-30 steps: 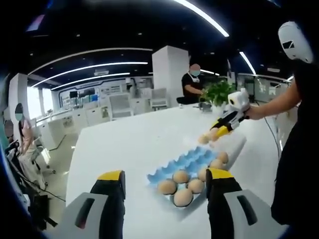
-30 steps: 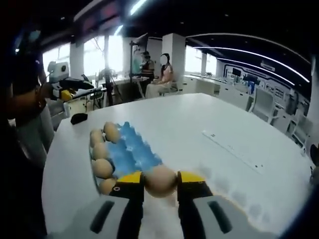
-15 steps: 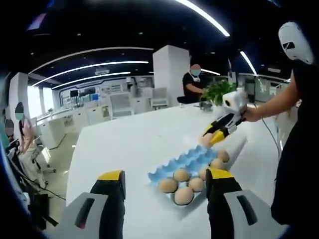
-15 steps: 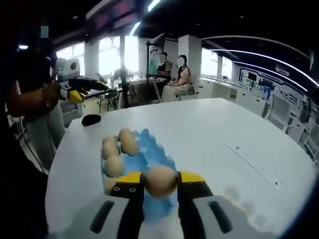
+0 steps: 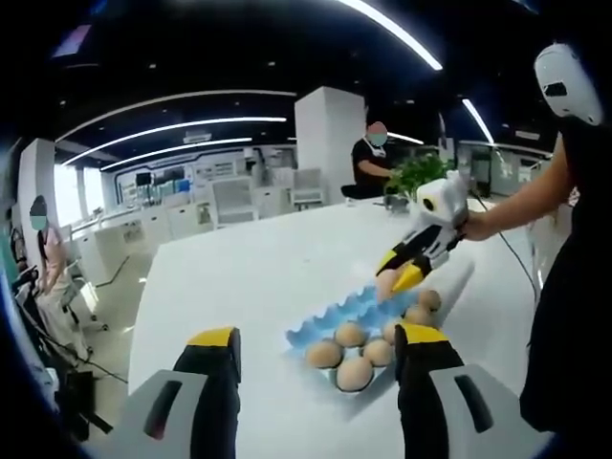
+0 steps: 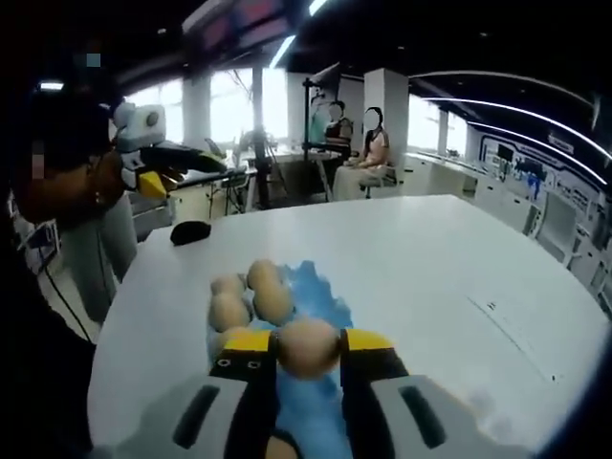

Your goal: Place the egg into an empty slot of the egg tray after lifting it from the table, then release the egg inside the slot.

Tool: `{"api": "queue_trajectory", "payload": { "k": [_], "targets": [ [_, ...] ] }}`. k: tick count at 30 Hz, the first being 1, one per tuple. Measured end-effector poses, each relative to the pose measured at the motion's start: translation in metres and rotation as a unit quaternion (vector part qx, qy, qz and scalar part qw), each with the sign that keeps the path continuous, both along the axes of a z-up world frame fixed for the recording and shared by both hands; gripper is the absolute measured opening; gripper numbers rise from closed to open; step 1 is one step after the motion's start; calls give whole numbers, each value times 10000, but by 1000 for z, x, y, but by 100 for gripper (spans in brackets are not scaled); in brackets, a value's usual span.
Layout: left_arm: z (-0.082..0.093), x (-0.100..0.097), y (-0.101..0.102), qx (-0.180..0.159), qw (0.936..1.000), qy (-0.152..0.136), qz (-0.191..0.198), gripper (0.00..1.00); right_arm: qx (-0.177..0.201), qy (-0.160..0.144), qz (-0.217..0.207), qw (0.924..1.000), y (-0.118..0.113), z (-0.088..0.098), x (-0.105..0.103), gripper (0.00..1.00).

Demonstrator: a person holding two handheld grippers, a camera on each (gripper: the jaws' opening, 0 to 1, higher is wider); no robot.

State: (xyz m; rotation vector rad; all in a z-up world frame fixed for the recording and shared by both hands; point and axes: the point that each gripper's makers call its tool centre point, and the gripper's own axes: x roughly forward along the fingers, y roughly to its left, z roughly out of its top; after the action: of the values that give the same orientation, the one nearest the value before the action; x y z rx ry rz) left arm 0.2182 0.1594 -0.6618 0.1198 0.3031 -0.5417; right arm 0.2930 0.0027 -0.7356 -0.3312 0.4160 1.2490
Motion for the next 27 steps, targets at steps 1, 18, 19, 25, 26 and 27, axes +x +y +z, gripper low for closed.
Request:
{"api": "queue_trajectory", "payload": {
  "k": [1,18,19,25,26,27],
  "targets": [
    [0,0,0,-11,10000,-3,2,65,-3,9,25,10000,3,-1,0,25],
    [0,-1,3,-13,10000,-8,32,65,-125,218,188,9995,28,-26,-2,26],
    [1,-1,3,-9,10000,-10,25,65,-143,245,211,9994,29,-28,-3,26],
    [1,1,4,-25,10000,-20,45,65,-208,312,218,9991,29,-34,-3,26],
    [1,1,4,-23,10000,-20,46,66,-216,316,210,9990,29,-34,-3,26],
    [1,1,4,-21,10000,-19,46,66,-224,324,209,9990,29,-35,-2,26]
  ]
}}
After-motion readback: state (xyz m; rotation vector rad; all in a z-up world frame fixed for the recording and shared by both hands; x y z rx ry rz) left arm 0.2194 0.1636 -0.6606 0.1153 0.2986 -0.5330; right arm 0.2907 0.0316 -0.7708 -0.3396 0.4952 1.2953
